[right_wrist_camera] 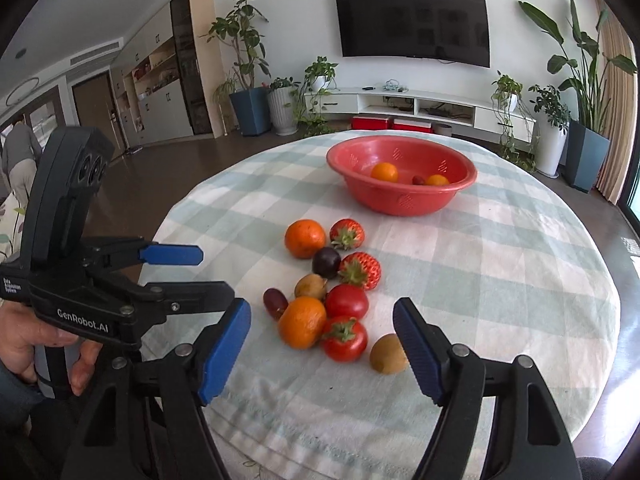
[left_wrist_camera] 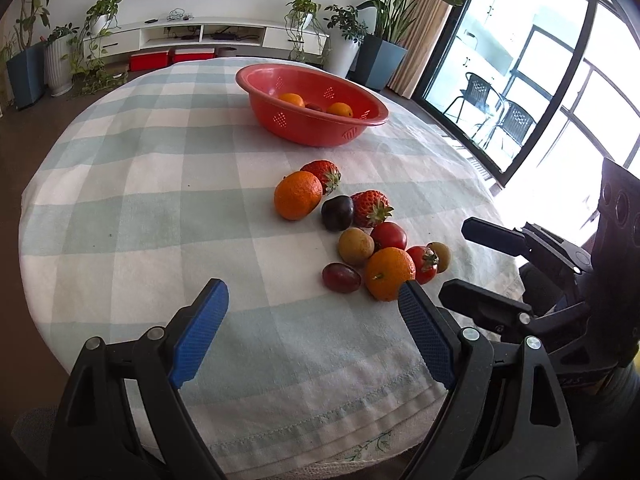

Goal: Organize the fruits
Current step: 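Open both tools to release the oranges and withdraw toward the remaining fruit, then grasp the brown kiwi with the right tool while the left tool grasps a small yellow fruit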

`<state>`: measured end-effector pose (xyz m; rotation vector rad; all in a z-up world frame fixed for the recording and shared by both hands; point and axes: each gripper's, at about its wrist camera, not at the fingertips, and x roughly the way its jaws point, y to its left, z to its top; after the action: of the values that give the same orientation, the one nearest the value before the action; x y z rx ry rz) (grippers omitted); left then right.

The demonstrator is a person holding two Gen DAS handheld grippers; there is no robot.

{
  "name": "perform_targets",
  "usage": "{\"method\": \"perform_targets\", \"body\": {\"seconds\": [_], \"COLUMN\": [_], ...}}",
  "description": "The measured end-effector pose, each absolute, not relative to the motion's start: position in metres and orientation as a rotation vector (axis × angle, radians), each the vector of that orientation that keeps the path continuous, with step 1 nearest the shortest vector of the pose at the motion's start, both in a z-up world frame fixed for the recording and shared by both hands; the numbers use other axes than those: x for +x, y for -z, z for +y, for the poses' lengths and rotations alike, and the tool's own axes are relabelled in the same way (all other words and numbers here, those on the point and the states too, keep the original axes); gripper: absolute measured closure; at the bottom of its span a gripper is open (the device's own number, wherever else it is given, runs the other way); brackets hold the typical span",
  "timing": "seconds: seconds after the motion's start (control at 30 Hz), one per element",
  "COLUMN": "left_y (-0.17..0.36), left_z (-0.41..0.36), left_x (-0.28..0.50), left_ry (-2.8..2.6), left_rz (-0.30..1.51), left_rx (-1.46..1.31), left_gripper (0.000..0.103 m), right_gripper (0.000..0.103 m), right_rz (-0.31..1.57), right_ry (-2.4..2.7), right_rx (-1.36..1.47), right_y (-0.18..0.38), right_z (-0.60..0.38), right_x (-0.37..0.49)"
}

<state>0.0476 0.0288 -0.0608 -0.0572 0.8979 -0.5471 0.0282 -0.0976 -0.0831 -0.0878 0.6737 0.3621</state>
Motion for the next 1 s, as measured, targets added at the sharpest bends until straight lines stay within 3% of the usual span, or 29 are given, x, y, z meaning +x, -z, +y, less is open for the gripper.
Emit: {"method": "perform_targets", "body": {"seconds": [0.37, 1.0], "left_y": [0.061, 0.067], "left_z": [0.023, 0.013], "left_x": [0.041, 0.038], "left_ry": [0.596, 0.632], "left_rz": [0.870, 0.874], "left_rx": [-0.034, 0.010], "left_gripper": [0.016, 0.017], "right_gripper": [0.041, 0.059], "right_rz": [0.812, 0.888], "right_ry": [-0.247, -0.161], "right_rx": [0.008, 0.108], "right_y": [0.103, 0.111], "right_z": [-0.125, -0.144], "right_x": [0.040, 0.046]}}
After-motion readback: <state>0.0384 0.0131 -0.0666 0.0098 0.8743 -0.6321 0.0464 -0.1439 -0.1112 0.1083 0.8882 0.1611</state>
